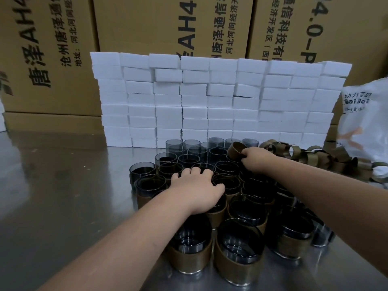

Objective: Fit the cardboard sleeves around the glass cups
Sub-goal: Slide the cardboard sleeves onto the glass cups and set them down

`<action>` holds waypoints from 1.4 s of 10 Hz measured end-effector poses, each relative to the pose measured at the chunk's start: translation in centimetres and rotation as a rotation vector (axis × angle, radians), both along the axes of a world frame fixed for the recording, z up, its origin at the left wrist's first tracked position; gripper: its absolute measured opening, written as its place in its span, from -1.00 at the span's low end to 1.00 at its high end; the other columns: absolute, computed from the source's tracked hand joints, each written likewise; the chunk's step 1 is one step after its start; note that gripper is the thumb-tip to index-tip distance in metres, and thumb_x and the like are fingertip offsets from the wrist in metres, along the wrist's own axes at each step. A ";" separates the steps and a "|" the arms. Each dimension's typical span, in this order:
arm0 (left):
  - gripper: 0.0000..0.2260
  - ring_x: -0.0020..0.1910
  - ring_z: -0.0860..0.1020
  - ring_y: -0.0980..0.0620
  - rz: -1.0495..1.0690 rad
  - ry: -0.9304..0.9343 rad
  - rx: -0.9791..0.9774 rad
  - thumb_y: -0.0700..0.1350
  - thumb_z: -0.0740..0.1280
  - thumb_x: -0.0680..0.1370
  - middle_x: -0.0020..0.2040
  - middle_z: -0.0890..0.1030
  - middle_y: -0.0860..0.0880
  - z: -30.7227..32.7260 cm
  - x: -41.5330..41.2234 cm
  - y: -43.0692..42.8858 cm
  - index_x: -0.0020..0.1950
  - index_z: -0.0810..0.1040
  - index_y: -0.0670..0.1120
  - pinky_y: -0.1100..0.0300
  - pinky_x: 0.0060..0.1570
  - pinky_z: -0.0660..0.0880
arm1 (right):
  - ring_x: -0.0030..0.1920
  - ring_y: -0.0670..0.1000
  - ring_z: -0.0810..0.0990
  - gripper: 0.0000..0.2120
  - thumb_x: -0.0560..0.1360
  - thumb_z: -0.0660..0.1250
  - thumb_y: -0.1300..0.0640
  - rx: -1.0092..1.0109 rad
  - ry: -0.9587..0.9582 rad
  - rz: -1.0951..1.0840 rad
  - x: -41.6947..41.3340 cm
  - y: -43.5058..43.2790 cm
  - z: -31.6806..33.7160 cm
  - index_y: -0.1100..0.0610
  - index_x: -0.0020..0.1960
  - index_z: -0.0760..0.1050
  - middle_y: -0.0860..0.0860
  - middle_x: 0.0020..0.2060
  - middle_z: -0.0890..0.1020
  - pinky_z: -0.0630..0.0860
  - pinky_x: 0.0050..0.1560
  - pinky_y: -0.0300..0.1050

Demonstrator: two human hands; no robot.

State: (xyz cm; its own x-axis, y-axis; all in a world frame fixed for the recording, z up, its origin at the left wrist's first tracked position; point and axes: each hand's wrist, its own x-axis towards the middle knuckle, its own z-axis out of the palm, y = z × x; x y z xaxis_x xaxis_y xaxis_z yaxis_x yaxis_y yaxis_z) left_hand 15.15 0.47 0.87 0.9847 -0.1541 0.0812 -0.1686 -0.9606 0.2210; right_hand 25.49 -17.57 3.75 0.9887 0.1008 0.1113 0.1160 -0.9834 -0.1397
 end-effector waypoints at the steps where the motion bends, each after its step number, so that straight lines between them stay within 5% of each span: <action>1: -0.47 0.44 0.11 -0.10 -0.002 0.000 0.003 0.23 -0.01 0.54 0.47 0.19 -0.07 -0.1 0.0 0.0 0.48 0.13 0.06 -0.11 0.37 0.02 | 0.04 0.13 0.51 -0.76 0.55 0.08 0.17 0.009 -0.019 0.019 -0.3 -0.5 -0.2 0.15 0.14 0.44 0.14 0.05 0.57 0.34 -0.09 -0.16; 2: -0.47 0.44 0.12 -0.11 -0.006 0.000 -0.002 0.23 -0.01 0.54 0.47 0.20 -0.07 -0.1 0.0 0.0 0.47 0.14 0.06 -0.11 0.37 0.02 | -0.06 0.08 0.47 -0.87 0.53 0.09 0.23 0.047 -0.019 0.036 -0.5 -0.9 -0.5 0.11 0.00 0.39 0.12 0.01 0.57 0.32 -0.12 -0.16; 4: -0.46 0.45 0.10 -0.10 0.001 0.005 0.002 0.23 -0.01 0.54 0.48 0.18 -0.06 0.0 0.0 0.0 0.48 0.12 0.06 -0.11 0.37 0.01 | -0.19 0.08 0.48 -0.78 0.47 0.21 0.30 0.252 -0.178 -0.017 -1.2 -1.2 0.7 0.13 0.07 0.51 0.07 -0.18 0.54 0.36 -0.21 -0.16; 5: -0.46 0.45 0.10 -0.09 0.006 0.009 -0.001 0.23 -0.01 0.54 0.48 0.18 -0.05 0.0 -0.1 0.0 0.48 0.13 0.06 -0.11 0.38 0.00 | -0.09 0.11 0.51 -0.75 0.46 0.19 0.33 0.135 -0.098 -0.002 -2.0 -0.5 0.9 0.17 0.08 0.52 0.11 -0.01 0.57 0.43 -0.12 -0.14; 6: -0.46 0.45 0.10 -0.09 0.003 0.005 0.000 0.23 -0.01 0.54 0.48 0.18 -0.05 0.0 -0.1 0.0 0.48 0.13 0.06 -0.11 0.38 0.00 | -0.13 0.10 0.52 -0.82 0.48 0.24 0.27 0.132 -0.057 -0.039 -2.1 -0.4 0.7 0.23 0.06 0.52 0.11 -0.12 0.56 0.43 -0.15 -0.12; 8: -0.46 0.45 0.10 -0.10 0.000 0.002 -0.007 0.23 0.00 0.54 0.47 0.19 -0.06 0.0 0.0 0.1 0.48 0.14 0.06 -0.11 0.38 0.01 | -0.02 0.15 0.54 -0.75 0.48 0.33 0.20 0.202 0.060 -0.131 -1.7 -0.6 1.2 0.30 0.12 0.52 0.19 -0.03 0.58 0.45 -0.09 -0.09; 10: -0.47 0.45 0.11 -0.10 -0.005 0.011 -0.008 0.23 0.00 0.55 0.48 0.18 -0.07 0.1 0.0 0.0 0.48 0.14 0.06 -0.11 0.38 0.01 | -0.17 0.12 0.50 -0.73 0.46 0.20 0.30 0.207 -0.158 -0.189 -1.7 -0.7 0.9 0.22 0.15 0.45 0.12 -0.15 0.52 0.46 -0.18 -0.07; 11: -0.47 0.45 0.11 -0.11 -0.004 0.012 -0.008 0.23 0.00 0.55 0.48 0.18 -0.07 0.0 -0.1 0.1 0.48 0.14 0.06 -0.11 0.38 0.01 | -0.15 0.15 0.47 -0.65 0.44 0.23 0.30 0.372 -0.320 -0.239 -1.9 -1.6 1.8 0.20 0.23 0.41 0.17 -0.07 0.55 0.41 -0.16 -0.05; 12: -0.46 0.46 0.10 -0.10 -0.005 0.011 -0.014 0.23 0.00 0.55 0.48 0.17 -0.06 0.1 0.0 0.1 0.48 0.13 0.06 -0.11 0.39 0.00 | -0.19 0.10 0.49 -0.71 0.46 0.14 0.35 0.864 -0.473 -0.184 -4.0 -1.4 3.6 0.17 0.13 0.46 0.10 -0.18 0.56 0.35 -0.18 -0.14; 13: -0.45 0.48 0.05 -0.10 -0.003 0.035 -0.018 0.24 0.01 0.55 0.50 0.13 -0.07 0.4 -0.2 0.1 0.49 0.11 0.06 -0.11 0.40 -0.01 | -0.37 0.01 0.53 -0.83 0.45 0.16 0.37 1.427 -0.408 -0.129 -7.2 -0.4 4.7 0.15 -0.20 0.42 0.04 -0.38 0.57 0.42 -0.30 -0.16; 14: -0.39 0.50 -0.02 -0.10 -0.033 -0.028 0.016 0.27 0.09 0.53 0.52 0.07 -0.08 2.5 -1.1 0.3 0.50 0.08 0.05 -0.12 0.44 0.00 | -0.59 -0.08 0.49 -0.84 0.45 0.23 0.38 1.980 -0.242 -0.041 -11.1 2.1 4.4 0.22 -0.29 0.39 0.02 -0.57 0.50 0.45 -0.49 -0.27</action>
